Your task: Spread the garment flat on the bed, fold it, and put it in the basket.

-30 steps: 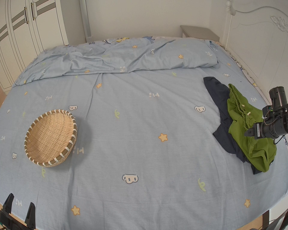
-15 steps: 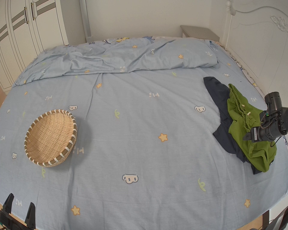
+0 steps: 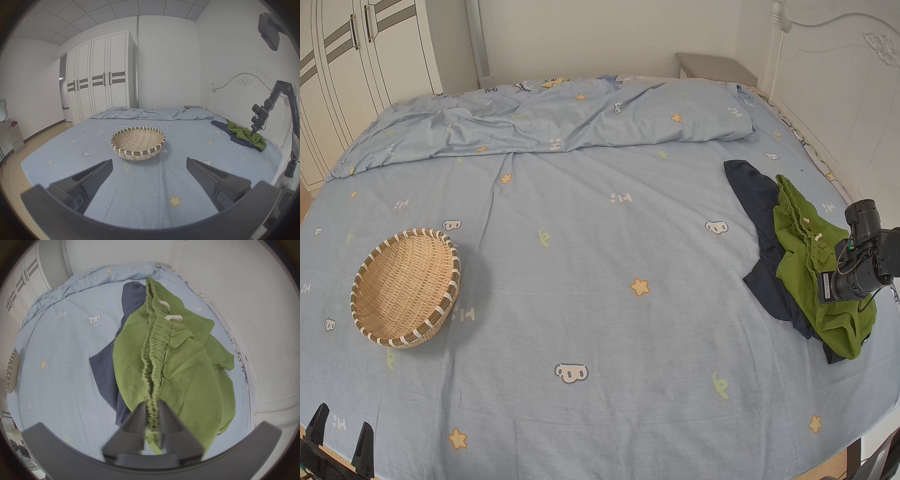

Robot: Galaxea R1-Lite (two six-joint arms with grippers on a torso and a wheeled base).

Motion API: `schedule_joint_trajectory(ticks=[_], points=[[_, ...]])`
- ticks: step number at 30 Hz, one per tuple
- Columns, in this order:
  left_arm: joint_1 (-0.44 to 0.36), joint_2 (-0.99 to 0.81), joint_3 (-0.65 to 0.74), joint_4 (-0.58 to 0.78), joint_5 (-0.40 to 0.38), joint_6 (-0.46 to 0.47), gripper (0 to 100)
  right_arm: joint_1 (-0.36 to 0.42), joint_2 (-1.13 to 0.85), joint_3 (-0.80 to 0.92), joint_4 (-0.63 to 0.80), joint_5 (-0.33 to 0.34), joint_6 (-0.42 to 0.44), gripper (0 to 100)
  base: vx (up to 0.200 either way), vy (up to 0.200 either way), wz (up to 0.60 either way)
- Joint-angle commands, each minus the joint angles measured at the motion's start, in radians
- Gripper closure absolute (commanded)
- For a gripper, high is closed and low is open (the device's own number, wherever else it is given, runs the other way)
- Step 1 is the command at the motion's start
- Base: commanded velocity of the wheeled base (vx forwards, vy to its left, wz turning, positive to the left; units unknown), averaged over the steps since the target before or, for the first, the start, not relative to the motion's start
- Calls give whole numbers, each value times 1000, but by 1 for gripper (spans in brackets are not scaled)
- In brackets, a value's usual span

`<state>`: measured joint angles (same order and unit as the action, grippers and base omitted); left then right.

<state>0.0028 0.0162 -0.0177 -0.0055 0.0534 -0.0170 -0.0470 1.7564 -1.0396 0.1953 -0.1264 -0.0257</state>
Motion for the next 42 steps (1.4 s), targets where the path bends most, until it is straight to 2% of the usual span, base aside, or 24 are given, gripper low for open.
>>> schedule_joint_trajectory(ticks=[1,4,8,9,10,14,15,16,20,24,28,30,31,33,36,42], points=[[0,-16,18,-1,0,-1,0,-1,22,0,-1,2,0,100,0,0,0],[0,-16,18,-1,0,-1,0,-1,22,-8,-1,10,0,100,0,0,0],[0,-16,18,-1,0,-1,0,6,-14,-93,26,90,20,100,0,0,0],[0,-16,18,-1,0,-1,0,6,-14,-93,26,90,20,100,0,0,0],[0,-16,18,-1,0,0,0,13,-78,-135,73,116,53,100,0,0,0],[0,-16,18,-1,0,-1,0,62,-164,-269,266,180,86,100,0,0,0],[0,-16,18,-1,0,-1,0,62,-164,-269,266,180,86,100,0,0,0],[0,-16,18,-1,0,0,0,101,-193,-332,360,211,109,100,0,0,0],[0,-16,18,-1,0,0,0,205,-229,-393,444,225,165,100,0,0,0],[0,-16,18,-1,0,0,0,323,-222,-399,437,226,214,100,0,0,0],[0,-16,18,-1,0,0,0,481,-155,-410,351,226,288,100,0,0,0],[0,-16,18,-1,0,0,0,501,-141,-415,332,226,300,100,0,0,0],[0,-16,18,-1,0,0,0,576,-109,-459,305,223,342,100,0,0,0],[0,-16,18,-1,0,-1,0,607,-103,-484,311,225,359,100,0,0,0],[0,-16,18,-1,0,0,0,728,-98,-577,366,223,425,100,0,0,0],[0,-16,18,-1,0,-1,0,926,3,-717,360,211,538,100,0,0,0]])
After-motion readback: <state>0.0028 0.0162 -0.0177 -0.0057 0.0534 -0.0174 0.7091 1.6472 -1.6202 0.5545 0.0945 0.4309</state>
